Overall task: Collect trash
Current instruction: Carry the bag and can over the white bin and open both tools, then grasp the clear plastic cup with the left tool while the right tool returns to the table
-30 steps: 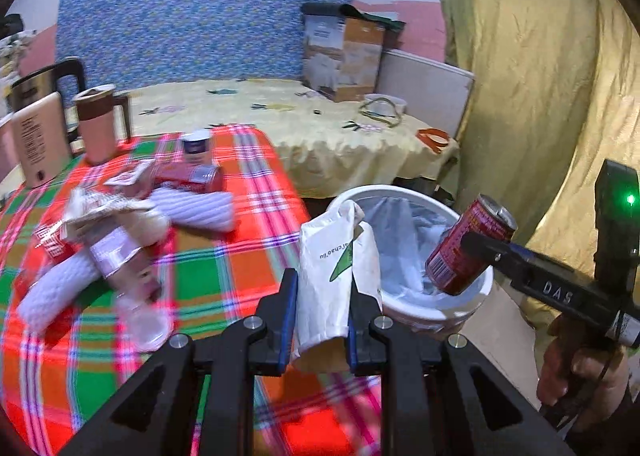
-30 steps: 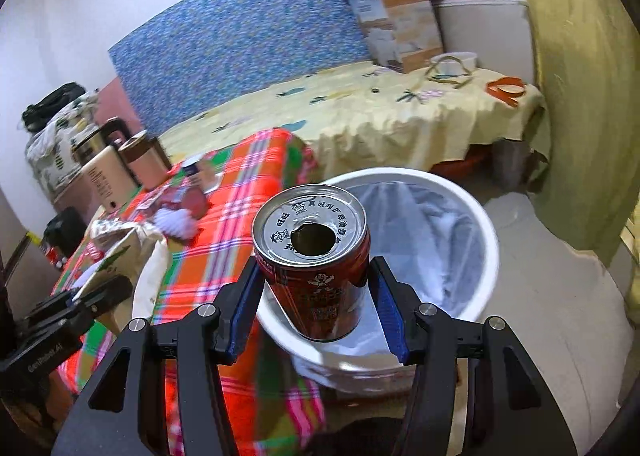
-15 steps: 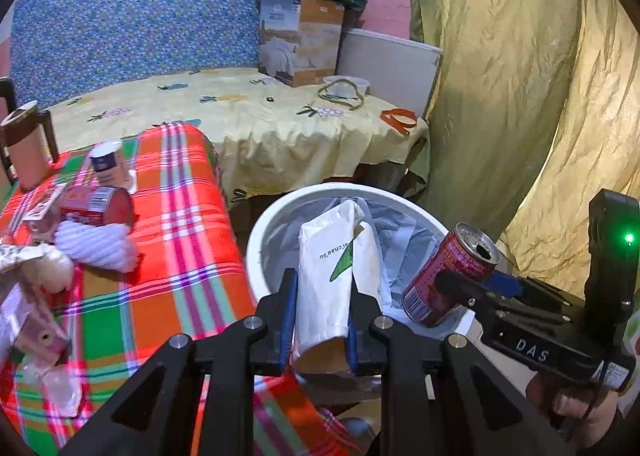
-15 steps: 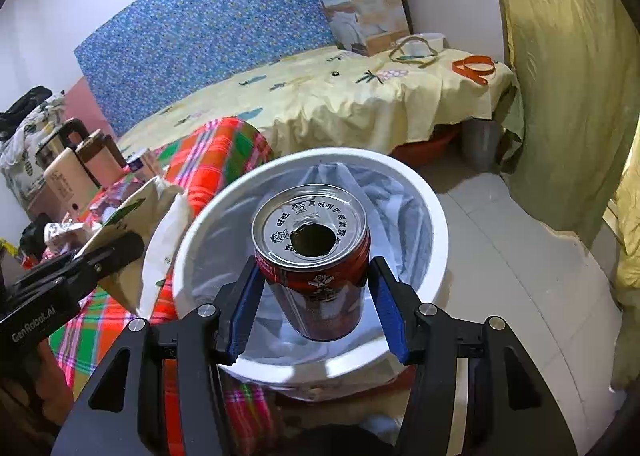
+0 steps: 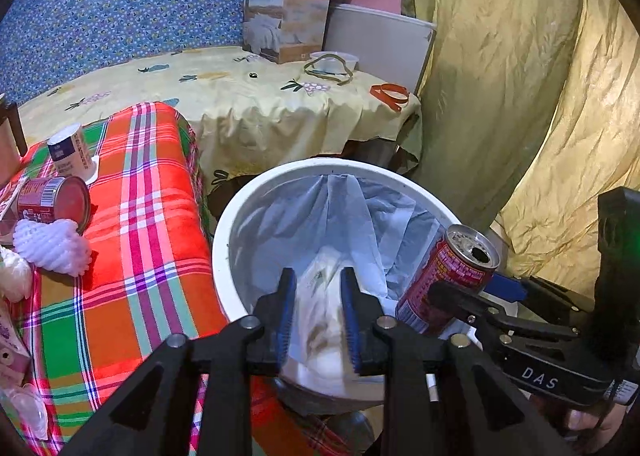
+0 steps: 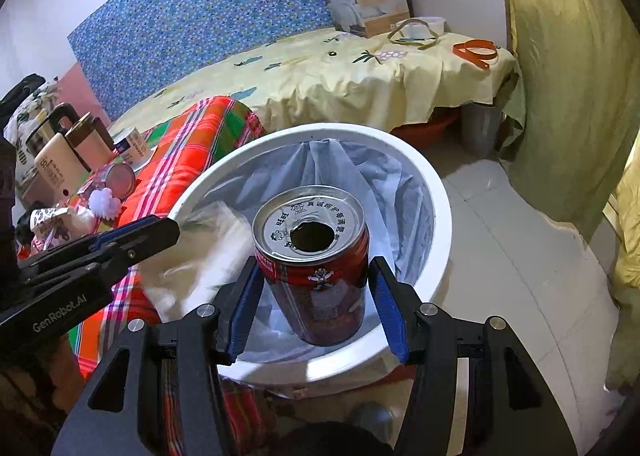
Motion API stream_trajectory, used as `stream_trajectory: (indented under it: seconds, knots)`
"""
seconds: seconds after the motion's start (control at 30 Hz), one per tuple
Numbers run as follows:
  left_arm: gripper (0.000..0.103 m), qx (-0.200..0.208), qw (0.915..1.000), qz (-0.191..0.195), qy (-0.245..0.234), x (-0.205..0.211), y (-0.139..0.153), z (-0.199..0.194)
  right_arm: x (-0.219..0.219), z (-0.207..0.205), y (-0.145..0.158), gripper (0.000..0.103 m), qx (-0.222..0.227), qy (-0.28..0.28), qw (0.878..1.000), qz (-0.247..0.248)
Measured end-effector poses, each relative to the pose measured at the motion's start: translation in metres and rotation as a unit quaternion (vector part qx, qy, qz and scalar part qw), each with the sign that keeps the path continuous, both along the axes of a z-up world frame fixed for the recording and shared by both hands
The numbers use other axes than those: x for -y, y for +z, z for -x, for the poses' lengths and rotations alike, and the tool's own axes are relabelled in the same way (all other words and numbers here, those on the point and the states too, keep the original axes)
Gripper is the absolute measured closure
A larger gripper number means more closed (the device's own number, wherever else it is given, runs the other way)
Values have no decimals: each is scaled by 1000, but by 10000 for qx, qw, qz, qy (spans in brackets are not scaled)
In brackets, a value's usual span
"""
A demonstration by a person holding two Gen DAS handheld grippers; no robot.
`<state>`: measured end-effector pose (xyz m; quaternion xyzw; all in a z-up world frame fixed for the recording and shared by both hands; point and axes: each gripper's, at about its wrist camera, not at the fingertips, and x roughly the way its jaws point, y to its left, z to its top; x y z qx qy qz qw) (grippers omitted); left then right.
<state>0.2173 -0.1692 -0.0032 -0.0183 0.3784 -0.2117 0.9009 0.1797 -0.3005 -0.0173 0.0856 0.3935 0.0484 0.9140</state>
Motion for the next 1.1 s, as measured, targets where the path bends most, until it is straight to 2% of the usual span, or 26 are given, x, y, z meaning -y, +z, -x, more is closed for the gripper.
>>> stream_trajectory:
  seconds: [0.03,0.23,0.53,1.1]
  knots:
    - [68,4,10000,14,-1,0,0,0,0,0,0,47,-5,-20,10000,-6]
    - [66,35,9999,97,32,-8,2,4,0,2,8,40,150,-76,9998,40]
    - [66,137,9994,246,215,-34,11,29,-13,17,22,40,363,53,9993,33]
    - [66,363,9951,216,891,-96,14,85,-72,38,26,40,386,925,9949,-101]
